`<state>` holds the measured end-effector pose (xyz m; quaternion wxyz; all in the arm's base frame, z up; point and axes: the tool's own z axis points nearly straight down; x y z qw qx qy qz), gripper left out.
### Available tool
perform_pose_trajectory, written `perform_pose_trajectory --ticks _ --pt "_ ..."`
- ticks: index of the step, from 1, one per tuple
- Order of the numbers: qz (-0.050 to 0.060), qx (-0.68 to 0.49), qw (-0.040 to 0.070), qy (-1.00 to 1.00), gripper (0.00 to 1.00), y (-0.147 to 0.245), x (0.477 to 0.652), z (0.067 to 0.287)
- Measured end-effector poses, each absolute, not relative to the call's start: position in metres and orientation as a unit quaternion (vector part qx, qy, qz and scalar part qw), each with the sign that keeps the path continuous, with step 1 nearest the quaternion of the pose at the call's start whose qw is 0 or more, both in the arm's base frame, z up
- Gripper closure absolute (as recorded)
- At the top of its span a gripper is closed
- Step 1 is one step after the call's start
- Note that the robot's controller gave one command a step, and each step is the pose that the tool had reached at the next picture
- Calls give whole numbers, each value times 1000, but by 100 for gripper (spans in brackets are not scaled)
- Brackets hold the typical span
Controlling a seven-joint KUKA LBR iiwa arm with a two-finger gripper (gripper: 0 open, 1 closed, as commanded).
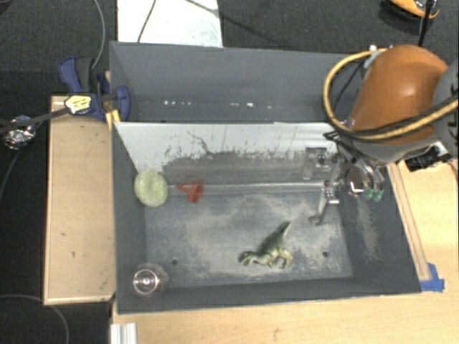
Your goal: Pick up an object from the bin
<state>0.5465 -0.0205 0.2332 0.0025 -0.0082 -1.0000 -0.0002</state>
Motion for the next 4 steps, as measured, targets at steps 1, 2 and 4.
perform_pose_trajectory --ticks 1,2,4 --pt "0 -8 -2 -1000 0 -21 548 238" --pt "0 28 -4 -1000 0 -15 543 198" --pt "1 174 -7 -985 0 9 517 120"
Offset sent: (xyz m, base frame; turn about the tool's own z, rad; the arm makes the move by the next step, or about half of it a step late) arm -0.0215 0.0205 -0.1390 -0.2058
